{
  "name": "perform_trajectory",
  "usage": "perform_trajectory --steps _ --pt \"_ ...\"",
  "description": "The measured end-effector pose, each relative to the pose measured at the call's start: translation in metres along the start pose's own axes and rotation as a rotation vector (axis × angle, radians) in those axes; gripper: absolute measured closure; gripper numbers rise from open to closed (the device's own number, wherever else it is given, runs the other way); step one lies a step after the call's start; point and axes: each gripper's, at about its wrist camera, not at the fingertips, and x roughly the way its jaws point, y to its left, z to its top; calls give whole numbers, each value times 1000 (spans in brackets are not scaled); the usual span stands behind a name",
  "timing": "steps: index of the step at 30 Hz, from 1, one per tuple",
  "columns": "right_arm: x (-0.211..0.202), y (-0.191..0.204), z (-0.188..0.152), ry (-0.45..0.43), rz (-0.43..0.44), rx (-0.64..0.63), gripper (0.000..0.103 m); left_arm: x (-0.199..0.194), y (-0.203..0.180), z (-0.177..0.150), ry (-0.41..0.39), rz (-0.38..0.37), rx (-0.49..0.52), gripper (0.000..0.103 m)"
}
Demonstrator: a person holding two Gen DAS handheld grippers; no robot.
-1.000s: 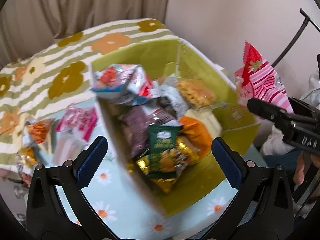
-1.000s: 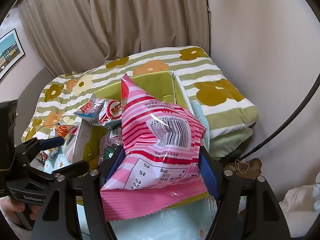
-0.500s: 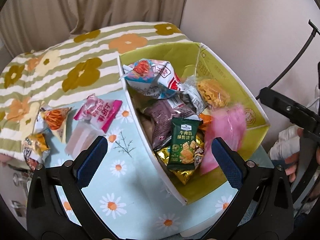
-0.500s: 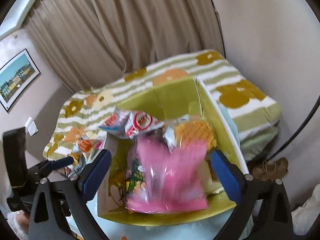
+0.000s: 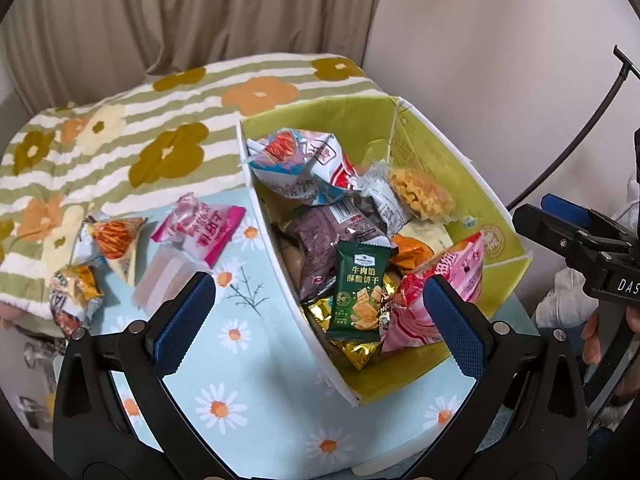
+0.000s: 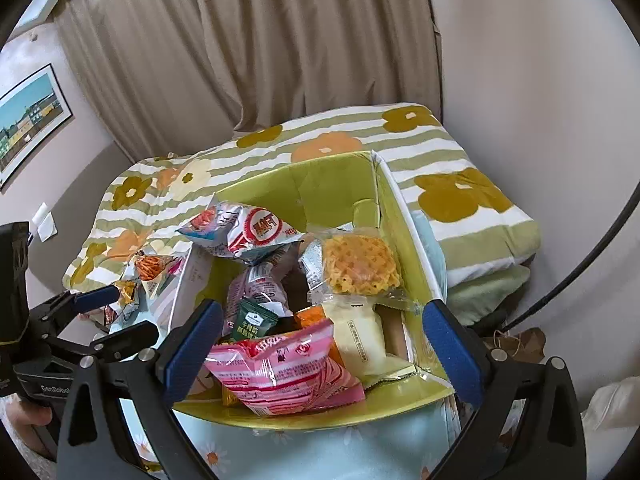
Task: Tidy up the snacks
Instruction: 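Carry the green packet and pink striped bag into the box and release both, then move both tools back toward the chip bags on the table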
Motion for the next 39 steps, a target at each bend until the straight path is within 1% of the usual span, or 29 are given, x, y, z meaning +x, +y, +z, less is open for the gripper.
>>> perform_trajectory --steps 5,8,12,17,22,24,30,35,39 --pt "-7 12 2 -18 14 -60 3 -18 0 -7 -35 50 -17 0" --pt "-8 20 2 -15 41 -90 3 -30 4 -16 -53 85 -36 0" --pt "-9 37 -1 -7 64 -128 3 -40 18 -32 -51 99 -77 0" --pt "-6 66 -1 -7 98 -167 3 -51 49 -49 -47 130 -120 0" --pt "6 106 2 -16 118 -189 3 -60 99 -59 -38 161 -149 0" --pt "14 124 3 -13 129 -189 3 -63 121 -62 -30 170 -159 0" --pt "46 183 7 9 125 -191 3 -61 195 -62 5 184 -172 0" --pt "75 228 13 25 119 -181 3 -52 254 -60 36 187 -154 0" --pt "102 260 19 42 132 -200 3 -36 296 -60 73 165 -136 0"
